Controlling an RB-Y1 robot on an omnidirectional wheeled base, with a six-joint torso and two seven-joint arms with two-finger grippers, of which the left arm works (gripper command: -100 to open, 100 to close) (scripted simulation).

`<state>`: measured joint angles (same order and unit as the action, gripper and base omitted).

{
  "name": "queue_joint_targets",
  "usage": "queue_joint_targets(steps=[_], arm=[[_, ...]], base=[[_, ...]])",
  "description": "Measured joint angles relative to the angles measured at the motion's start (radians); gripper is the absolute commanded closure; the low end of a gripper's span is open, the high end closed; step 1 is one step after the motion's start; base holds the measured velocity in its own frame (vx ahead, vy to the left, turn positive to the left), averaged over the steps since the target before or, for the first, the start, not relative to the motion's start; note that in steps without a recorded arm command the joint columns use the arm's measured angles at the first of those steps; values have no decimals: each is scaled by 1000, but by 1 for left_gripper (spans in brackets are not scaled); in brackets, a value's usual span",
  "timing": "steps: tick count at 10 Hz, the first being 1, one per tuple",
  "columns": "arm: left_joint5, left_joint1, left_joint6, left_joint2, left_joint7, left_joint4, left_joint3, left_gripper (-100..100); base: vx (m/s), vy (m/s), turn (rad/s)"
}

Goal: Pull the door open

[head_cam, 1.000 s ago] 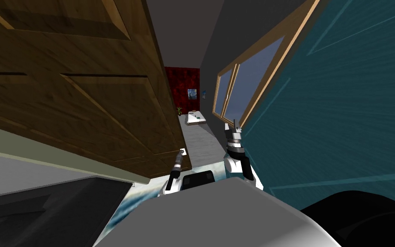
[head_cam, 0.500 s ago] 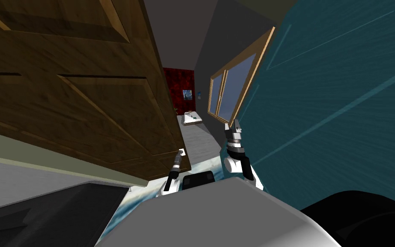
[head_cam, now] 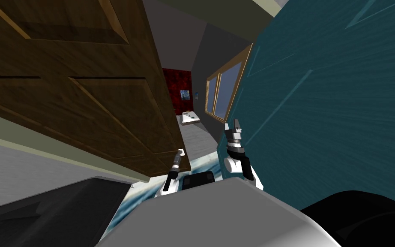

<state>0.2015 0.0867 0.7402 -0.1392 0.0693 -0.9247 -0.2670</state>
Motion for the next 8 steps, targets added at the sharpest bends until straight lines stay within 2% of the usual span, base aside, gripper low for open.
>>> queue_joint_targets(steps=[2, 4, 5, 7, 8], arm=[[0, 8, -2, -7, -5, -11, -8, 100], [2, -4, 5, -12, -12, 4, -10, 100], [2, 0, 4, -16, -14, -2, -12, 100], [2, -5, 10, -17, -19, 4, -21, 100], [2, -5, 11, -19, -23, 7, -28, -100]], base=[[-194, -18, -11], [-175, -10, -12], [-155, -5, 11], [-174, -60, 38], [-183, -40, -25]])
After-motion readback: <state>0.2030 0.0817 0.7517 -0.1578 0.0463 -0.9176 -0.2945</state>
